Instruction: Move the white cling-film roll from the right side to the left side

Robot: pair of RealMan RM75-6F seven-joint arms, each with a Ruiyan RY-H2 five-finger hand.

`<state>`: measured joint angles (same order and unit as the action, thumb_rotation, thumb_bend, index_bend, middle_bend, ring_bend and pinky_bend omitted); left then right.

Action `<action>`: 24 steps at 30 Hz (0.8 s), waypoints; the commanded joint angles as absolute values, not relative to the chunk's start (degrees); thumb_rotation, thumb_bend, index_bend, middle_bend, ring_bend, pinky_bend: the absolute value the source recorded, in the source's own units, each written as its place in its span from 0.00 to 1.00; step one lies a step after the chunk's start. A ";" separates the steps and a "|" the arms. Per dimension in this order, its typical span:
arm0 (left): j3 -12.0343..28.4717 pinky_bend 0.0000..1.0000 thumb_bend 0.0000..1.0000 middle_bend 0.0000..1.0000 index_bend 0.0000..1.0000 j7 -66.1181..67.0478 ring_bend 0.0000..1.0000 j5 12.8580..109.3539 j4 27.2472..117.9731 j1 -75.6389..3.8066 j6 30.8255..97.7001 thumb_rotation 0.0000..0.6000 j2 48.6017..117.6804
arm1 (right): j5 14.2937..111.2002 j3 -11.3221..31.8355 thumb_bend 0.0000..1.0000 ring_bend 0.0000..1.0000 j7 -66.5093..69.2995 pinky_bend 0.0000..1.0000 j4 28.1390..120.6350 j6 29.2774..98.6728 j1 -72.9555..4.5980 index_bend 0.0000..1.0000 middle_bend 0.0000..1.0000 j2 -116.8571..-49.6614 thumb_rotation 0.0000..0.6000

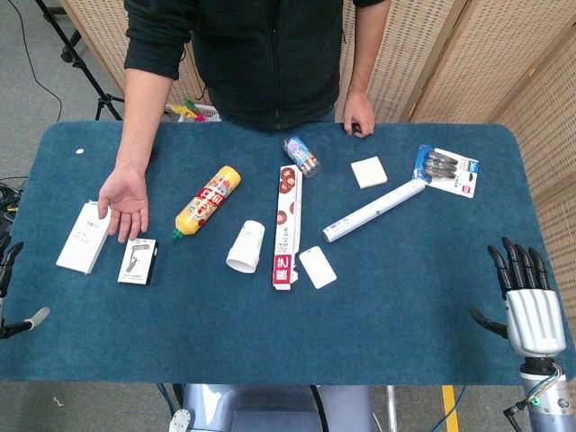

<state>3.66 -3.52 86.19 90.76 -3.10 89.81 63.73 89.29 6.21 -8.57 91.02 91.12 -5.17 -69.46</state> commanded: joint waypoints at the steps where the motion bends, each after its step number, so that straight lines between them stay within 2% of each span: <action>1: 3.69 0.00 0.00 0.00 0.00 -3.62 0.00 86.09 90.80 -3.11 89.69 1.00 63.68 | 89.31 6.15 0.00 0.00 -8.75 0.00 91.02 91.02 -5.19 0.00 0.00 -69.52 1.00; 8: 3.78 0.00 0.00 0.00 0.00 -3.62 0.00 85.82 90.83 -3.17 89.35 1.00 63.56 | 89.09 5.54 0.00 0.00 -7.16 0.00 90.79 88.02 -6.34 0.00 0.00 -69.59 1.00; 17: 4.46 0.00 0.00 0.00 0.00 -2.51 0.00 84.51 90.70 -3.93 87.99 1.00 64.16 | 89.97 8.43 0.00 0.00 -0.68 0.00 80.47 70.68 -19.74 0.00 0.00 -68.53 1.00; 24: 5.26 0.00 0.00 0.00 0.00 -1.45 0.00 82.00 90.59 -4.88 85.59 1.00 64.34 | 87.27 10.45 0.00 0.00 -0.52 0.00 68.41 57.66 -29.97 0.05 0.00 -73.68 1.00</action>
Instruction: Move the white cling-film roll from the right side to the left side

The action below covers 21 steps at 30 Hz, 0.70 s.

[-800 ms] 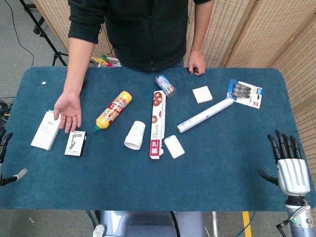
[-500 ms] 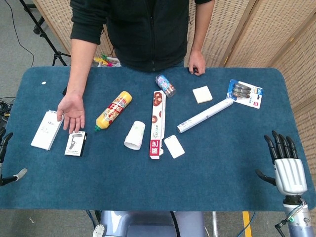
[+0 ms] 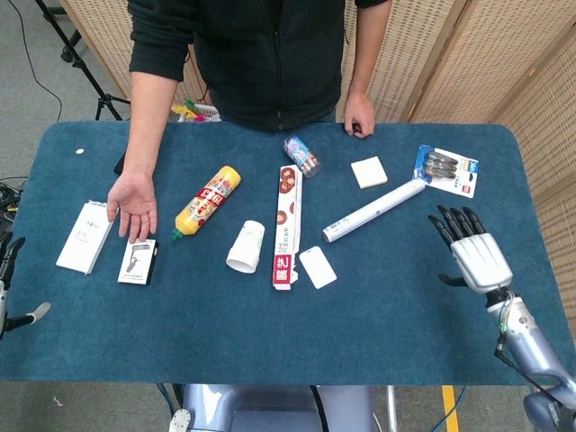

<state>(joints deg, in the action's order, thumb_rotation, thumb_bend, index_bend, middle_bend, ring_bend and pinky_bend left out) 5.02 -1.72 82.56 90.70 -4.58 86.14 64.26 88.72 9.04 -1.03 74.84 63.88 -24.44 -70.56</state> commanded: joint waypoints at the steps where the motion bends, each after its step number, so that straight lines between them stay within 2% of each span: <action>1: 5.36 0.00 0.00 0.00 0.00 -1.34 0.00 81.66 90.50 -5.00 85.27 1.00 64.39 | 87.28 10.45 0.00 0.00 -0.59 0.00 66.37 56.40 -31.20 0.06 0.00 -74.71 1.00; 16: 6.62 0.00 0.00 0.00 0.00 0.97 0.00 77.61 89.91 -6.75 81.54 1.00 65.37 | 86.98 7.90 0.00 0.00 1.42 0.00 41.47 41.36 -43.14 0.12 0.00 -90.15 1.00; 21: 7.11 0.00 0.00 0.00 0.00 2.21 0.00 76.00 89.73 -7.50 80.18 1.00 65.98 | 86.32 8.23 0.06 0.00 3.62 0.00 32.70 37.73 -47.85 0.14 0.02 -97.39 1.00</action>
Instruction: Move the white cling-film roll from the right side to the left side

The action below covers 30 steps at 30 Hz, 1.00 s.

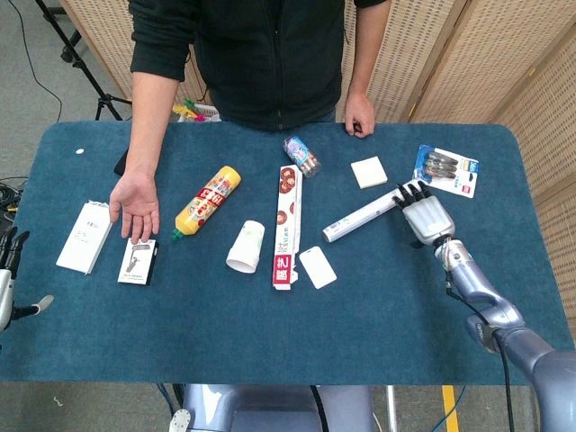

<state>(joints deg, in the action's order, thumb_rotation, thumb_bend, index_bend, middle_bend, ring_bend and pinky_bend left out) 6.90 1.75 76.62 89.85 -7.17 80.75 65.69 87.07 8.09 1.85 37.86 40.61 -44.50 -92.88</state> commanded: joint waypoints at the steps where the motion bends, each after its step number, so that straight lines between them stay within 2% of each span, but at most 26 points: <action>1: 7.17 0.00 0.00 0.00 0.00 2.35 0.00 75.67 89.71 -7.64 79.87 1.00 66.08 | 86.17 8.22 0.08 0.00 4.33 0.00 30.92 37.20 -48.65 0.15 0.03 -98.75 1.00; 8: 7.59 0.00 0.00 0.00 0.00 2.93 0.00 74.54 89.17 -8.03 79.42 1.00 66.60 | 86.54 7.42 0.14 0.00 8.27 0.00 25.17 37.08 -51.81 0.17 0.08 -103.63 1.00; 12: 7.56 0.00 0.00 0.00 0.00 3.04 0.00 74.33 88.99 -8.24 79.04 1.00 66.68 | 86.80 6.42 0.24 0.04 8.83 0.02 22.50 36.29 -52.72 0.30 0.21 -105.50 1.00; 15: 7.55 0.00 0.00 0.00 0.00 2.95 0.00 74.31 89.02 -8.24 79.10 1.00 66.68 | 86.80 5.85 0.43 0.19 9.43 0.07 21.43 35.85 -52.88 0.48 0.40 -106.20 1.00; 16: 7.55 0.00 0.00 0.00 0.00 2.90 0.00 74.31 89.02 -8.22 79.13 1.00 66.66 | 86.80 5.70 0.53 0.25 9.71 0.10 21.32 35.90 -52.85 0.54 0.46 -106.25 1.00; 17: 7.53 0.00 0.00 0.00 0.00 2.83 0.00 74.32 89.04 -8.20 79.16 1.00 66.63 | 86.80 5.59 0.62 0.29 10.11 0.13 21.33 36.16 -52.74 0.57 0.51 -106.22 1.00; 20: 7.48 0.00 0.00 0.00 0.00 2.55 0.00 74.35 89.05 -8.15 79.19 1.00 66.55 | 86.67 5.54 0.76 0.37 11.78 0.19 21.92 37.98 -52.16 0.62 0.59 -105.71 1.00; 26: 7.17 0.00 0.00 0.00 0.00 2.17 0.00 74.94 89.26 -8.16 79.21 1.00 66.35 | 87.95 4.64 0.78 0.41 12.81 0.23 25.88 46.68 -49.73 0.64 0.62 -101.75 1.00; 30: 6.89 0.00 0.00 0.00 0.00 1.81 0.00 75.55 89.39 -8.28 79.04 1.00 66.08 | 89.40 3.68 0.78 0.41 12.88 0.23 34.38 54.18 -46.82 0.64 0.62 -95.81 1.00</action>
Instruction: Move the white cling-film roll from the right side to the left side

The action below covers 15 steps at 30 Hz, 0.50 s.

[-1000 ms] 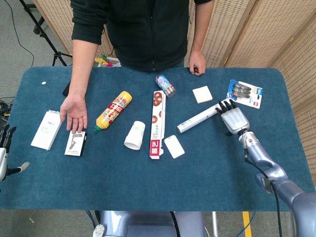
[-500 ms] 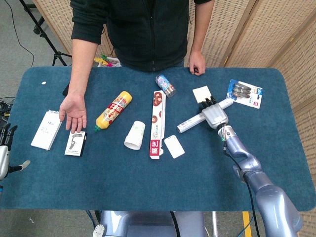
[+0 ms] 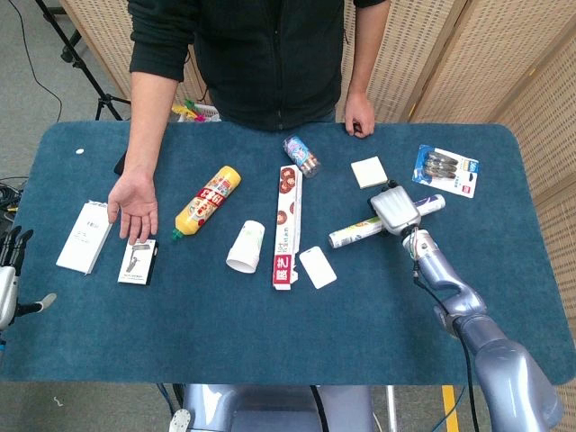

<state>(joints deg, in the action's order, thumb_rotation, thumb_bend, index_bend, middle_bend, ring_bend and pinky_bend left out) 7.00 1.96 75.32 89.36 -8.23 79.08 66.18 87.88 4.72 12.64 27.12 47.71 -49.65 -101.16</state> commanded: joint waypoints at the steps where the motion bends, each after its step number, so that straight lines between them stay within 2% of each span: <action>1: 6.80 0.00 0.00 0.00 0.00 1.60 0.00 75.83 89.43 -8.30 79.07 1.00 66.01 | 90.04 3.28 0.78 0.41 12.09 0.23 37.70 56.42 -45.97 0.64 0.62 -93.66 1.00; 5: 6.43 0.00 0.00 0.00 0.00 0.81 0.00 76.81 89.64 -8.20 79.35 1.00 65.68 | 91.70 2.34 0.78 0.41 8.36 0.23 48.24 61.31 -44.03 0.64 0.62 -87.59 1.00; 10: 6.03 0.00 0.00 0.00 0.00 -0.58 0.00 78.21 90.09 -7.78 80.31 1.00 64.88 | 94.78 0.96 0.78 0.41 -0.11 0.23 65.84 64.96 -42.81 0.64 0.62 -80.11 1.00; 15: 5.53 0.00 0.00 0.00 0.00 -2.54 0.00 79.72 90.18 -7.39 81.06 1.00 64.06 | 98.04 -0.51 0.78 0.41 -8.72 0.23 77.76 63.49 -43.75 0.64 0.62 -79.46 1.00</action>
<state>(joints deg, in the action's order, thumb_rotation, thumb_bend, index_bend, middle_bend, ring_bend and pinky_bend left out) 5.65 -2.33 79.57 90.18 -7.50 80.92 64.23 94.91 1.07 -1.56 69.53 62.71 -44.03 -82.27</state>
